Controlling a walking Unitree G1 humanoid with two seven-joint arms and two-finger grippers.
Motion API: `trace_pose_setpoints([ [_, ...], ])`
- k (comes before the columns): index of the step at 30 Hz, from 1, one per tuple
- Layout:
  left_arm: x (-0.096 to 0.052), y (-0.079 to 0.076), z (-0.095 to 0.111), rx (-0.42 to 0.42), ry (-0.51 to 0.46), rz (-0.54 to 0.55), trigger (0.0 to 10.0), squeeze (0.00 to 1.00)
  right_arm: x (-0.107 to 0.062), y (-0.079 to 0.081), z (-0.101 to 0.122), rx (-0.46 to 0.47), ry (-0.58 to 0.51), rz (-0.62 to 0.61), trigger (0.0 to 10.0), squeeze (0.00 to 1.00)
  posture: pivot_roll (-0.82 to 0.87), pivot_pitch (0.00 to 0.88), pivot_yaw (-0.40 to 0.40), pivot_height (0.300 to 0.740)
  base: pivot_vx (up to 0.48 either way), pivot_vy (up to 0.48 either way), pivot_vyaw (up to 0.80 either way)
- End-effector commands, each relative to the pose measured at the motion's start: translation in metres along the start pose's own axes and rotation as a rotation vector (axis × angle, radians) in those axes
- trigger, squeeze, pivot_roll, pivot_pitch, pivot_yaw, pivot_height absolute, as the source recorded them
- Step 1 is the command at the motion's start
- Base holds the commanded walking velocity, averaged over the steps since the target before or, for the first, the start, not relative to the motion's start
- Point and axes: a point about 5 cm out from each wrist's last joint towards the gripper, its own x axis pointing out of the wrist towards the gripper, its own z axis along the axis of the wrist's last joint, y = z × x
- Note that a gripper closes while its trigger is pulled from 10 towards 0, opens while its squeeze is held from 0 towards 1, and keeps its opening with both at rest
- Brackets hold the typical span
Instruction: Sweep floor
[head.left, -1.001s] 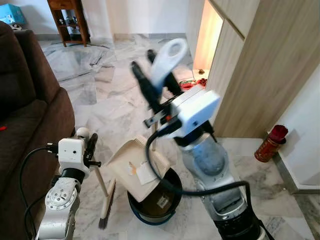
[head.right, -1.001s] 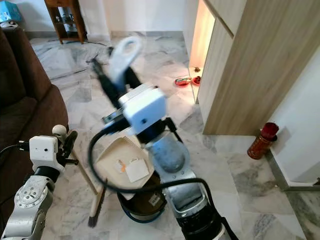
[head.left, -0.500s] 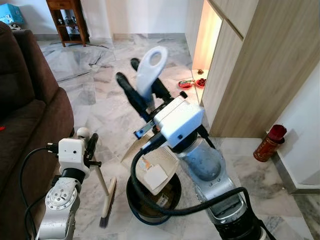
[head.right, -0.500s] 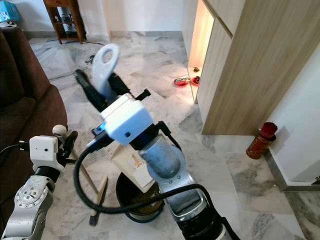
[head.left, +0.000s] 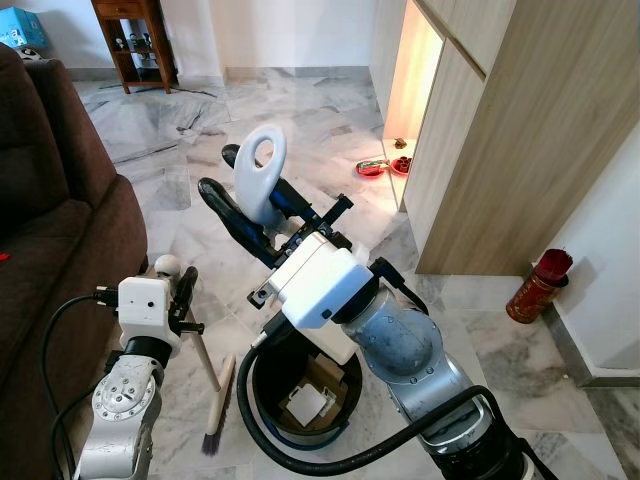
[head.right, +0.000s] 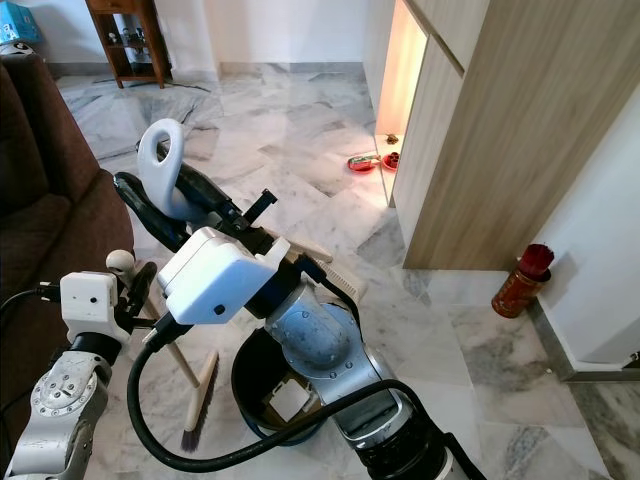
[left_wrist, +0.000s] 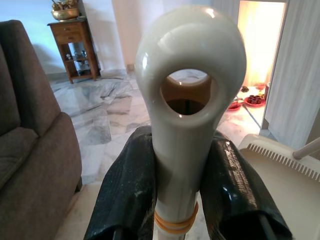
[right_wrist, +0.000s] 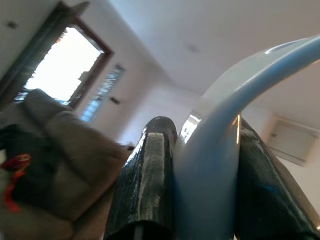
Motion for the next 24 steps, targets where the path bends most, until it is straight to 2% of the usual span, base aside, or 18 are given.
trace_pose_setpoints([
  [1,0.005,-0.001,0.012,0.014,-0.064,-0.005,9.9,0.0,0.0,-0.031,0.0,-0.069,0.009,-0.137,10.0,0.0,-0.03,0.057,-0.001,0.74,0.0,0.0,0.0],
  [2,0.004,-0.001,0.012,0.013,-0.064,-0.005,9.9,0.0,-0.003,-0.039,-0.004,-0.083,0.028,-0.168,10.0,0.0,-0.03,0.057,-0.001,0.74,0.0,0.0,0.0],
  [3,0.004,-0.002,0.012,0.012,-0.064,-0.007,9.9,0.0,-0.011,-0.058,-0.012,-0.13,0.074,-0.237,10.0,0.0,-0.03,0.057,-0.002,0.74,0.0,0.0,0.0],
  [4,0.004,-0.002,0.012,0.012,-0.064,-0.007,9.9,0.0,-0.011,-0.058,-0.012,-0.13,0.074,-0.237,10.0,0.0,-0.03,0.057,-0.002,0.74,0.0,0.0,0.0],
  [5,0.004,-0.002,0.011,0.01,-0.063,-0.008,10.0,0.0,-0.017,-0.07,-0.017,-0.159,0.104,-0.281,10.0,0.0,-0.03,0.057,-0.002,0.74,0.0,0.0,0.0],
  [9,0.005,-0.002,0.011,0.008,-0.063,-0.009,9.9,0.0,-0.031,-0.089,-0.026,-0.224,0.169,-0.354,10.0,0.0,-0.03,0.056,-0.003,0.74,0.0,0.0,0.0],
  [10,0.005,-0.003,0.011,0.007,-0.063,-0.01,10.0,0.0,-0.04,-0.1,-0.03,-0.246,0.202,-0.396,10.0,0.0,-0.03,0.056,-0.003,0.74,0.0,0.0,0.0],
  [11,0.004,-0.003,0.011,0.005,-0.062,-0.011,9.9,0.0,-0.056,-0.116,-0.036,-0.268,0.251,-0.469,10.0,0.0,-0.03,0.056,-0.002,0.74,0.0,0.0,0.0],
  [12,0.004,-0.003,0.011,0.005,-0.062,-0.012,9.9,0.0,-0.065,-0.123,-0.04,-0.263,0.275,-0.505,10.0,0.0,-0.03,0.056,-0.001,0.74,0.0,0.0,0.0],
  [13,0.004,-0.003,0.011,0.005,-0.062,-0.012,9.9,0.0,-0.065,-0.123,-0.04,-0.263,0.275,-0.505,10.0,0.0,-0.03,0.056,-0.001,0.74,0.0,0.0,0.0],
  [16,0.004,-0.003,0.011,0.005,-0.059,-0.015,9.9,0.0,-0.085,-0.13,-0.052,-0.25,0.341,-0.555,10.0,0.0,-0.03,0.057,0.001,0.74,0.0,0.0,0.0],
  [20,0.003,-0.003,0.011,0.002,-0.058,-0.014,9.9,0.0,-0.108,-0.128,-0.069,-0.223,0.424,-0.609,10.0,0.0,-0.03,0.055,0.001,0.74,0.0,0.0,0.0],
  [21,0.003,-0.003,0.011,0.002,-0.058,-0.014,9.9,0.0,-0.108,-0.128,-0.069,-0.223,0.424,-0.609,10.0,0.0,-0.03,0.055,0.001,0.74,0.0,0.0,0.0],
  [23,0.001,-0.004,0.011,0.0,-0.057,-0.016,9.9,0.0,-0.122,-0.128,-0.078,-0.209,0.47,-0.657,10.0,0.0,-0.02,0.055,0.002,0.74,0.0,0.0,0.0],
  [24,0.001,-0.004,0.011,0.0,-0.057,-0.016,9.9,0.0,-0.122,-0.128,-0.078,-0.209,0.47,-0.657,10.0,0.0,-0.02,0.055,0.002,0.74,0.0,0.0,0.0],
])
